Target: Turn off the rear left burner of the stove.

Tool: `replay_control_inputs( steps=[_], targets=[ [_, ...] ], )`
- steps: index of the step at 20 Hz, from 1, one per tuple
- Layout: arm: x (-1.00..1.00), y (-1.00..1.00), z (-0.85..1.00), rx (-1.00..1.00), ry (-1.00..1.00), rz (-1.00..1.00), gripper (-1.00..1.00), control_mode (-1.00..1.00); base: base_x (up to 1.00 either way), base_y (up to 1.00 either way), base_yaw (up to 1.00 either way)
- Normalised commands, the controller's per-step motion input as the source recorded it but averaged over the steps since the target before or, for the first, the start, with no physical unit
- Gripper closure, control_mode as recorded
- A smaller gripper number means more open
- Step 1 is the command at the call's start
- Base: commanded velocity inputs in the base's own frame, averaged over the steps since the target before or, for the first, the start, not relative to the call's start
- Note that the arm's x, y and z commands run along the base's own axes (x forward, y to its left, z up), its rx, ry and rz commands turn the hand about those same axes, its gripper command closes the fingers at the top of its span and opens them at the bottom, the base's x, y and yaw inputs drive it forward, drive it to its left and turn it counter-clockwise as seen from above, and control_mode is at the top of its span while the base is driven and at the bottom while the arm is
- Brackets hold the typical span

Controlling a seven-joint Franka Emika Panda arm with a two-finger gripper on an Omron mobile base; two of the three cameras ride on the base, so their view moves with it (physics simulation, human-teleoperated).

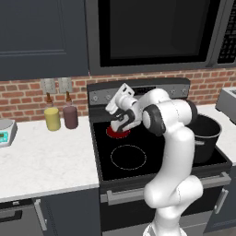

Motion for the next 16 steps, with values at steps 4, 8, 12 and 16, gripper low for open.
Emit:
replay_control_inputs(
  steps=[4, 8, 12, 16],
  targets=[
    [0.12, 0.11, -0.25, 0.0, -0.13, -0.02, -1.0, -1.0, 0.0, 0.0, 0.0],
    [0.04, 0.0, -0.31, 0.04, -0.13, 0.0, -1.0, -1.0, 0.0, 0.0, 0.0],
    [0.0, 0.0, -0.38, 0.09, -0.16, 0.0, -1.0, -1.0, 0.0, 0.0, 0.0],
    [0.0, -0.07, -0.4, 0.19, -0.16, 0.0, -1.0, -1.0, 0.0, 0.0, 0.0]
  ],
)
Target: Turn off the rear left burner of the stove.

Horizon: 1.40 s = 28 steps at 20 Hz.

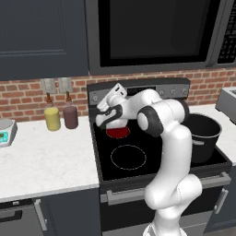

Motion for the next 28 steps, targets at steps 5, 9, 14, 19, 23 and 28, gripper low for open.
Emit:
replay_control_inputs(
  steps=[5, 9, 14, 19, 23, 28],
  targets=[
    [-0.02, -0.33, -0.67, 0.21, -0.2, 0.0, -1.0, -1.0, 0.0, 0.0, 0.0],
    [-0.16, -0.38, -0.58, 0.11, -0.18, 0.0, -1.0, -1.0, 0.0, 0.0, 0.0],
    [-0.02, -0.02, -0.09, 0.01, -0.01, 0.0, -1.0, -1.0, 0.0, 0.0, 0.0],
    [-0.01, 0.02, -0.51, -0.09, 0.0, 0.03, -1.0, -1.0, 0.0, 0.0, 0.0],
    [0.0, 0.2, -0.54, -0.12, 0.0, 0.01, -1.0, -1.0, 0.0, 0.0, 0.0],
    [0.04, 0.17, -0.21, -0.05, -0.03, 0.0, -1.0, -1.0, 0.0, 0.0, 0.0]
  ],
)
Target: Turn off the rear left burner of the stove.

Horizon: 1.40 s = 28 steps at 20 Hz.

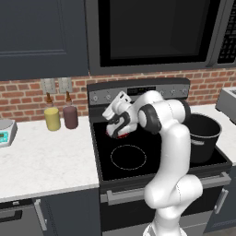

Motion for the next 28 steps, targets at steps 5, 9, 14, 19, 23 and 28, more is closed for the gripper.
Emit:
replay_control_inputs(
  steps=[5, 9, 14, 19, 23, 28],
  targets=[
    [0.21, 0.04, -0.08, -0.06, -0.05, 0.0, -1.0, -1.0, 0.0, 0.0, 0.0],
    [0.2, 0.0, -0.02, -0.01, -0.01, 0.0, -1.0, -1.0, 0.0, 0.0, 0.0],
    [0.12, -0.01, -0.06, 0.0, -0.01, 0.0, -1.0, -1.0, 0.0, 0.0, 0.0],
    [0.33, 0.0, 0.0, 0.0, 0.0, -0.01, -1.0, -1.0, 0.0, 0.0, 0.0],
    [0.48, 0.0, 0.0, 0.0, 0.0, -0.03, -1.0, -1.0, 0.0, 0.0, 0.0],
    [0.39, 0.0, -0.01, 0.0, 0.0, -0.01, -1.0, -1.0, 0.0, 0.0, 0.0]
  ],
)
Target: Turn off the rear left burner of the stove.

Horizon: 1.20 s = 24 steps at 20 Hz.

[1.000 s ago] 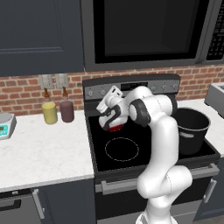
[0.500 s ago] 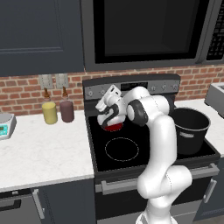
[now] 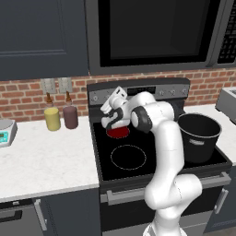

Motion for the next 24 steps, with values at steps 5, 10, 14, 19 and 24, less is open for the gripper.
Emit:
replay_control_inputs(
  steps=[5, 10, 14, 19, 24],
  targets=[
    [0.12, 0.0, -0.24, 0.0, 0.0, 0.0, -1.0, -1.0, 0.0, 0.0, 0.0],
    [0.0, 0.0, -0.19, 0.0, 0.0, 0.0, -1.0, -1.0, 0.0, 0.0, 0.0],
    [0.04, 0.0, -0.04, 0.0, 0.0, 0.0, -1.0, -1.0, 0.0, 0.0, 0.0],
    [0.21, -0.01, 0.0, 0.0, 0.0, 0.0, -1.0, -1.0, 0.0, 0.0, 0.0],
    [0.25, 0.0, 0.0, 0.0, 0.0, 0.0, -1.0, -1.0, 0.0, 0.0, 0.0]
  ],
)
